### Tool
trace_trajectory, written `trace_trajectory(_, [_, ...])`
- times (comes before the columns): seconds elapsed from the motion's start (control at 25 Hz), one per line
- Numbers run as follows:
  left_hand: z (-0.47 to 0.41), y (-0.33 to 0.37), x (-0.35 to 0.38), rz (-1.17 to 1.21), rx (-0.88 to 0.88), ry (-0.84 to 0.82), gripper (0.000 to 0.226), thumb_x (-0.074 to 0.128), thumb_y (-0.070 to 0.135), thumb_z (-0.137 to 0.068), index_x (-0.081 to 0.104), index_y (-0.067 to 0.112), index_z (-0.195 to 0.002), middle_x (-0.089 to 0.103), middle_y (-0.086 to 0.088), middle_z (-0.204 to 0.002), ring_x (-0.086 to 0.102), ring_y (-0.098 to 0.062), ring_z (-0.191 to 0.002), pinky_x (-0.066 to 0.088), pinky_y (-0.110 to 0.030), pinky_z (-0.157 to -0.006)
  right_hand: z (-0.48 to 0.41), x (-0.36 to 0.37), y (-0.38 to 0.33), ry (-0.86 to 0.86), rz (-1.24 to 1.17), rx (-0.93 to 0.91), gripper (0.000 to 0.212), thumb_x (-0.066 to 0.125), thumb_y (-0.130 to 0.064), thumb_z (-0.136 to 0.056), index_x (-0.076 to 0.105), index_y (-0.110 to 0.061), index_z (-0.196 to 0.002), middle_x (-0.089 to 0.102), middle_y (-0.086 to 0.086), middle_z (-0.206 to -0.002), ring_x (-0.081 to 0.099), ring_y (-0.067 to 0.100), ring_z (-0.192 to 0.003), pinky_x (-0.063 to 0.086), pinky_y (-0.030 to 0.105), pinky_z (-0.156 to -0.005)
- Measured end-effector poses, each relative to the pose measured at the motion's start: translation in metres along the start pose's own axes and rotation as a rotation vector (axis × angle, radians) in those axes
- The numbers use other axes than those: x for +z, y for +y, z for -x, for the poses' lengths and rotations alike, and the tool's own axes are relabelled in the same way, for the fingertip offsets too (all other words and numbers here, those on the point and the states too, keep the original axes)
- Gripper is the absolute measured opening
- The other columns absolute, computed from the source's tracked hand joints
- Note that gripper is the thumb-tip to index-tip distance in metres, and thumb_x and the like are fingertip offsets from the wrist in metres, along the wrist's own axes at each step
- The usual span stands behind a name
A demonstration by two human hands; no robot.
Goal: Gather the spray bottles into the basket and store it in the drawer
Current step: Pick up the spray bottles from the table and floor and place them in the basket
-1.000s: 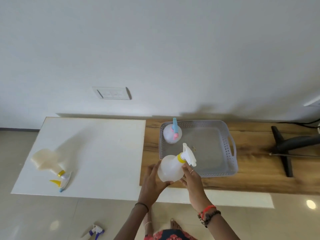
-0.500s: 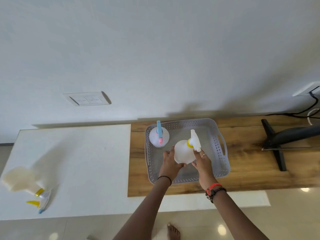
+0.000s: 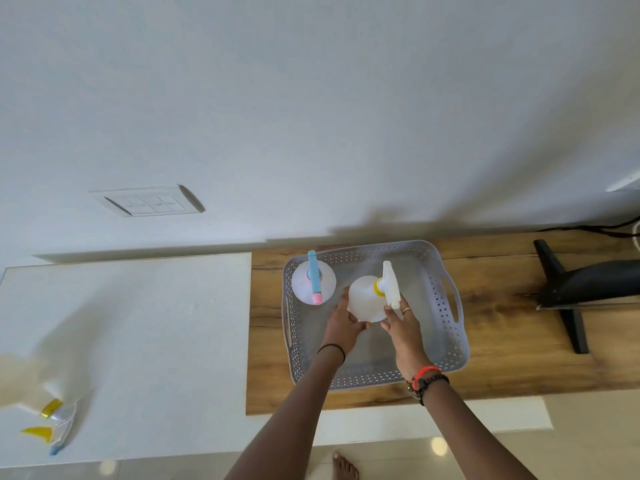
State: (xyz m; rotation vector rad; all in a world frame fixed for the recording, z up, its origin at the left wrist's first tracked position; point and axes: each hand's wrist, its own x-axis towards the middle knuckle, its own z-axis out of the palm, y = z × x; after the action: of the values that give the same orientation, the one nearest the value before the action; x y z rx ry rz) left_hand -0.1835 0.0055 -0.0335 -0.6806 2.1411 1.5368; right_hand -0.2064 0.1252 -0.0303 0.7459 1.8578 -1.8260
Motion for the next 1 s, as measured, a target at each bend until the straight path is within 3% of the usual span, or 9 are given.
trace_trajectory(0.12, [0.001,0.001,0.006,0.11,-0.021,0.038,0.083,0.062,0.002,-0.085,0.013,0.015,-0.151,0.057,-0.019,-0.117,0.055,-0.021,-0.095,0.048,-0.03,-0.089,-0.002,0.003,-0.001,-0.013,-0.056,0.023,0.056,0.05,-0.011,-0.096,0.033,-0.027,-0.147,0.036,0.0,-0.153,0.045,0.022,-0.133,0.044,0.037,-0.106])
trace_trajectory(0.24, [0.008,0.003,0.019,0.409,-0.198,0.155,0.076,0.054,-0.001,-0.089,0.01,0.01,-0.15,0.058,-0.006,-0.093,0.059,-0.021,-0.091,0.05,-0.03,-0.087,-0.001,0.007,-0.001,-0.055,-0.166,0.075,0.056,0.049,-0.009,-0.097,0.031,-0.025,-0.148,0.043,0.004,-0.149,0.051,0.024,-0.128,0.05,0.032,-0.094])
trace_trajectory(0.32, [0.011,0.006,0.027,0.68,-0.3,0.209,0.067,0.051,0.002,-0.092,0.014,0.005,-0.148,0.058,-0.008,-0.1,0.062,-0.023,-0.097,0.05,-0.035,-0.094,-0.002,0.01,-0.003,-0.067,-0.19,0.084,0.055,0.047,-0.007,-0.097,0.033,-0.023,-0.147,0.05,0.007,-0.143,0.055,0.025,-0.123,0.052,0.027,-0.083])
trace_trajectory(0.44, [0.01,0.014,0.033,0.954,-0.366,0.226,0.05,0.05,0.008,-0.096,0.028,0.003,-0.14,0.057,-0.018,-0.123,0.063,-0.023,-0.103,0.05,-0.031,-0.095,-0.005,0.014,-0.008,-0.061,-0.194,0.083,0.054,0.047,-0.005,-0.096,0.035,-0.021,-0.146,0.052,0.009,-0.14,0.056,0.023,-0.113,0.051,0.028,-0.085])
trace_trajectory(0.6, [0.005,0.018,0.034,1.022,-0.379,0.23,0.047,0.052,0.014,-0.095,0.035,0.003,-0.137,0.054,-0.021,-0.132,0.059,-0.025,-0.117,0.048,-0.033,-0.101,-0.008,0.019,-0.012,-0.064,-0.204,0.076,0.05,0.047,-0.007,-0.097,0.039,-0.021,-0.143,0.054,0.008,-0.139,0.057,0.019,-0.103,0.051,0.029,-0.086])
trace_trajectory(1.0, [-0.013,0.018,0.023,0.99,-0.343,0.252,0.046,0.053,0.017,-0.095,0.041,0.0,-0.136,0.056,-0.02,-0.131,0.059,-0.025,-0.117,0.048,-0.03,-0.098,-0.019,0.031,-0.023,-0.091,-0.211,0.079,0.049,0.048,-0.007,-0.097,0.039,-0.016,-0.144,0.056,0.011,-0.136,0.059,0.02,-0.101,0.052,0.029,-0.084])
